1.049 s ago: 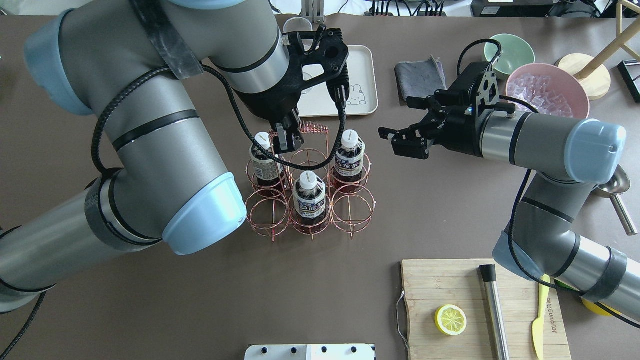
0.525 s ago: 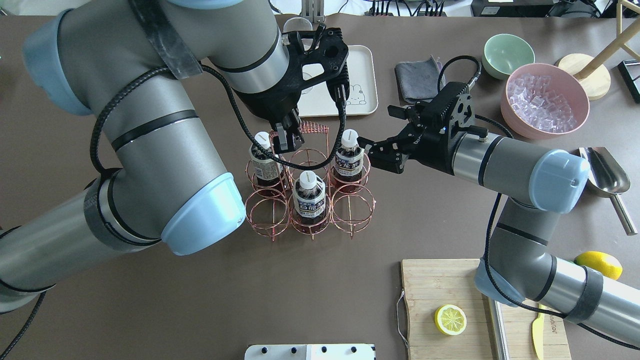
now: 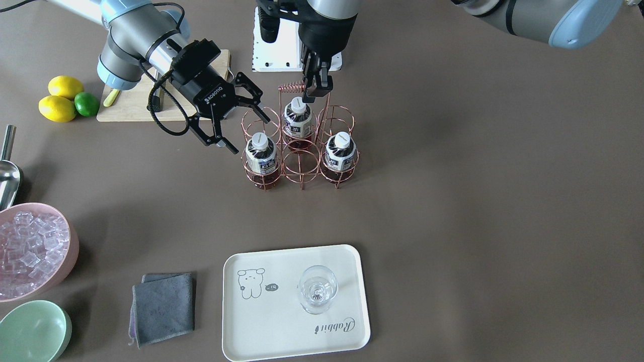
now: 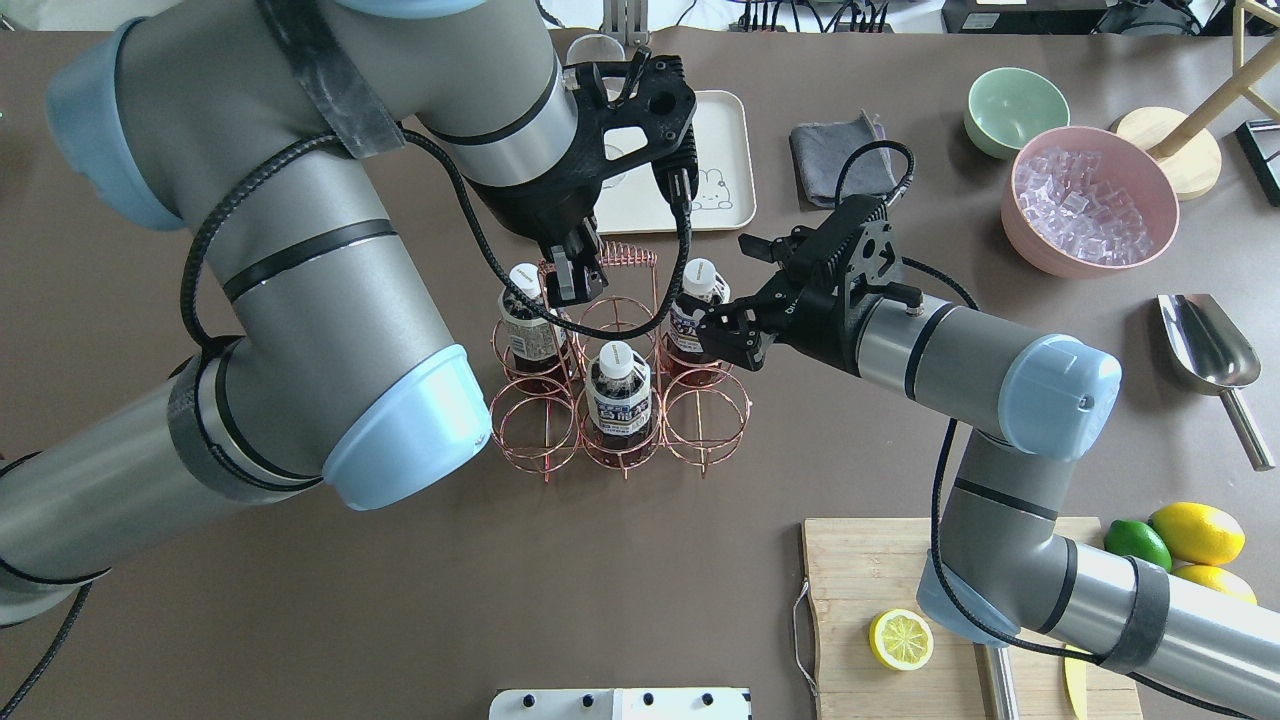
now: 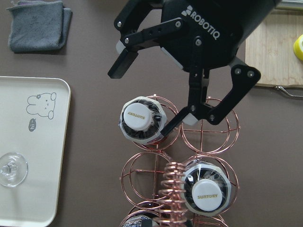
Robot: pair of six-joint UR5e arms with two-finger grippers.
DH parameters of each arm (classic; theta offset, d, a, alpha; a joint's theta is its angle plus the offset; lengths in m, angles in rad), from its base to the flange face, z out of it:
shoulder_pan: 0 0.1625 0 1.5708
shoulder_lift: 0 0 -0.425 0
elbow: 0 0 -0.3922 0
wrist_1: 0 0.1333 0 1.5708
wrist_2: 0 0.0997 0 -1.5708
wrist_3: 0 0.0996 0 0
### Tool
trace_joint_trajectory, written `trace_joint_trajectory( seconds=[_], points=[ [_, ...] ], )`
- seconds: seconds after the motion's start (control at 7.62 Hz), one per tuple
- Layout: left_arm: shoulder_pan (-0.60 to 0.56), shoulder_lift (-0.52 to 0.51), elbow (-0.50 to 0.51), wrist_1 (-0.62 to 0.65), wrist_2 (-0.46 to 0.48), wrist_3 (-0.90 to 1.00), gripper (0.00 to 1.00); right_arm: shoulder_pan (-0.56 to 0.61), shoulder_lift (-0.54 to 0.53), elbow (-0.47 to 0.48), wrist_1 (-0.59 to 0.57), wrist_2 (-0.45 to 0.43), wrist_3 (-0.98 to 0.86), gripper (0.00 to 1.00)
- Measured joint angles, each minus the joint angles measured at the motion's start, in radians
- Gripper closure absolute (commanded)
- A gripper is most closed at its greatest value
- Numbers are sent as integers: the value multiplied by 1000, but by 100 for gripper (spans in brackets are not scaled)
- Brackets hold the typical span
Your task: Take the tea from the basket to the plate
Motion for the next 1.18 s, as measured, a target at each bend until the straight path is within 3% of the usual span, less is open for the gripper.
trace_joint_trajectory(
  seconds=[0.13,0.26,0.52,1.18],
  points=[
    [0,0,1,0,0,0,100,-3,6,-8,-2,-3,-1,16],
    [0,0,1,0,0,0,100,-3,20,-23,-2,-5,-1,31],
    [0,0,1,-1,0,0,100,-3,35,-41,-2,-7,-3,100],
    [-1,1,0,-1,0,1,100,-1,43,-37,-3,-3,-21,100]
  ],
)
